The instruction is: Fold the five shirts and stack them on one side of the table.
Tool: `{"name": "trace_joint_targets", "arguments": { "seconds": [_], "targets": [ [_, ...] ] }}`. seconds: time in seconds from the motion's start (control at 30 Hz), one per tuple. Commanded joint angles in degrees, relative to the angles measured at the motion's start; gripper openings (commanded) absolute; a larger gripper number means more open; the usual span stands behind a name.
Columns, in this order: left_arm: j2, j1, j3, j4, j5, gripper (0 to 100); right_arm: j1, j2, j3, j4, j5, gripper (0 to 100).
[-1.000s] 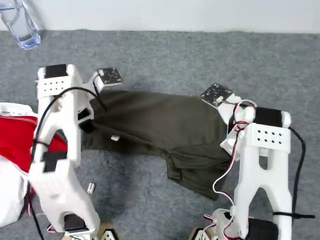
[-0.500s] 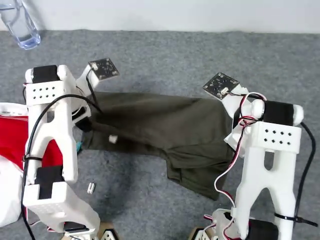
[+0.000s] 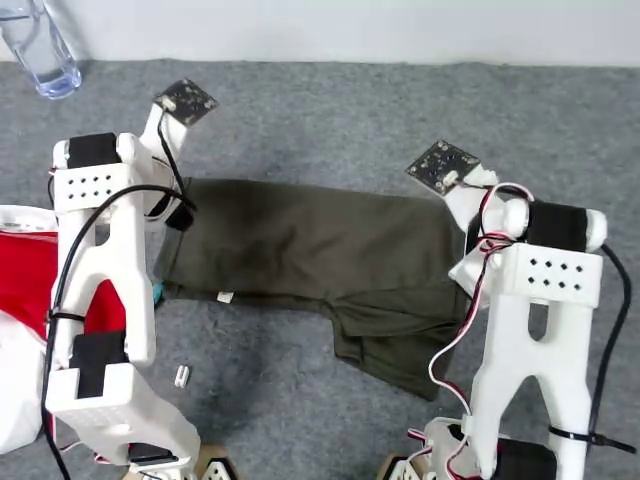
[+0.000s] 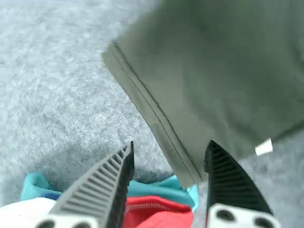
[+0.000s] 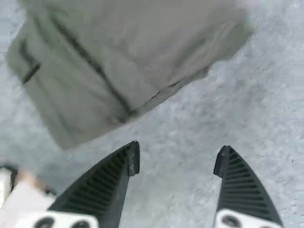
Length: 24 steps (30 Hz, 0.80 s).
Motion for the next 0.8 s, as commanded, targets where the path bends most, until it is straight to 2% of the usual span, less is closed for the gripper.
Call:
{"name": "trace_joint_targets", "arguments": {
  "seconds": [0.0, 0.17, 0.3, 0.43, 0.63, 0.77],
  "targets": [
    [-3.9, -0.4, -0.3, -0.9, 3.7, 15, -0.8, -0.9, 5.3, -9.9, -4.6, 22.1],
    [-10.4, -0.4, -0.1, 3.7, 3.8, 1, -3.2, -0.9, 14.6, -21.2, -8.1, 0.1],
    [-16.6, -2.8, -0.1, 5.0, 6.9, 2, -4.4, -0.9, 18.1, -21.4, -7.7, 3.5],
    [-20.7, -5.0, 0.6, 6.0, 8.4, 2, -6.9, -0.9, 18.1, -17.1, -4.7, 5.8],
    [-23.4, -5.4, 2.8, 10.7, 8.4, 2, -9.5, 2.2, 18.6, -12.5, 1.1, 28.3],
    [-23.8, -5.4, 3.3, 11.6, 8.4, 2, -11.1, 7.0, 18.6, -12.9, 4.5, 31.0]
  ]
}}
